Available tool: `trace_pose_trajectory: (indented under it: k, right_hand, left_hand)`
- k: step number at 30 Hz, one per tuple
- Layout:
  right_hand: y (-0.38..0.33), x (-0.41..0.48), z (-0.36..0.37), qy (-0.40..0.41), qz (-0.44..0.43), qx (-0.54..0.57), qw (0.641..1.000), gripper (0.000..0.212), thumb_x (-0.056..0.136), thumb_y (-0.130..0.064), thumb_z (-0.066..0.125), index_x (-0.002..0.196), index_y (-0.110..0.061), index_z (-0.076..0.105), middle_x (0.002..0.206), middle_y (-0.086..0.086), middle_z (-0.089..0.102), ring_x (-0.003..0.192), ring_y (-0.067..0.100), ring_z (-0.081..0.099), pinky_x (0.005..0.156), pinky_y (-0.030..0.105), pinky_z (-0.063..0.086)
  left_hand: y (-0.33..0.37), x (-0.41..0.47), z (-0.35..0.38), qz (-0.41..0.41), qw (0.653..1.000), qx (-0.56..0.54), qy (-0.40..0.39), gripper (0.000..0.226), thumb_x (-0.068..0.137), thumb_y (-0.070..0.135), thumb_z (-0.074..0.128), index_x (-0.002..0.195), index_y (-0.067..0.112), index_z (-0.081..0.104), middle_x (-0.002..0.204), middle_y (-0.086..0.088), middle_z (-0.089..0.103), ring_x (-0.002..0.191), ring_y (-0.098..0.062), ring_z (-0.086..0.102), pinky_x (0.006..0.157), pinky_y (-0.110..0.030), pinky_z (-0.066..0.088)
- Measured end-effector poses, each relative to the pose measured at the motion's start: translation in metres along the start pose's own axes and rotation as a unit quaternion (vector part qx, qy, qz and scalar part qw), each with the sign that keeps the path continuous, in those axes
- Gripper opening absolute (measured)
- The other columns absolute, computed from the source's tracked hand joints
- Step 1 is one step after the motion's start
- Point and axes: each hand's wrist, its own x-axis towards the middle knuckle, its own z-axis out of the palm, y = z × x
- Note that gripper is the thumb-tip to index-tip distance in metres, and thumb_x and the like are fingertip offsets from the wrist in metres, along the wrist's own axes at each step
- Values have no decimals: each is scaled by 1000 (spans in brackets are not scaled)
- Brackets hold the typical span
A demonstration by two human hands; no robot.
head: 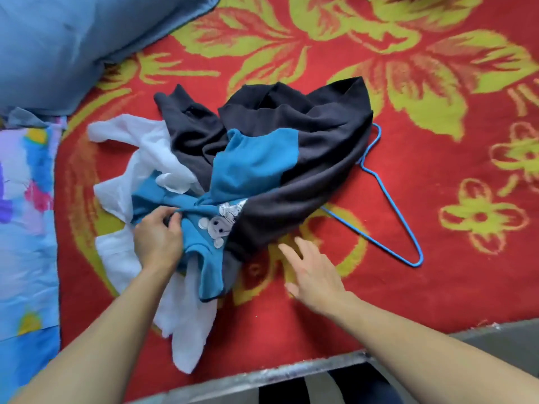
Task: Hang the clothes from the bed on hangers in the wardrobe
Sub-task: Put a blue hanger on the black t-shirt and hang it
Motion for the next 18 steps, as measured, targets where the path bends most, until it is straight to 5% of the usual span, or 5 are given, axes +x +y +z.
trace_pose_trajectory:
  k: [4,7,10,15,18]
  right_hand:
    - [-1,48,-31,70,39,44,996,73,78,-36,70,141,-18,38,142,14,36,130,33,37,98,42,43]
    - [14,64,-53,73,46,27,996,65,81,-32,66,138,-17,39,133,10,39,123,31,39,95,42,42]
    - [35,58,-58,45,55,18,997,59,80,-29,67,132,-18,40,131,7,40,119,31,43,87,42,44]
    - [67,29,-34,42,86,16,995,74,79,-27,70,145,-18,38,147,7,38,131,29,39,107,37,35]
    - [72,11,-22,43,96,60,993,61,81,-26,69,138,-21,49,138,4,48,128,26,45,105,38,40]
  left_hand:
    - [-2,-6,-11,185,979,80,36,28,87,20,54,109,9,68,110,-14,61,103,-34,55,87,-43,44]
    - [-9,-45,1,407,891,159,-124,62,79,56,57,130,20,58,129,-13,55,117,-30,51,90,-40,40]
    - [-44,-60,11,416,801,341,-265,102,56,72,64,145,30,38,142,-14,46,127,-33,48,91,-44,45]
    - [-45,-65,31,425,841,285,-176,20,77,38,63,86,21,69,98,-7,65,87,-31,61,69,-37,41]
    - [-24,-66,41,426,858,238,-161,33,87,36,43,66,16,59,80,-2,59,75,-27,55,63,-36,41]
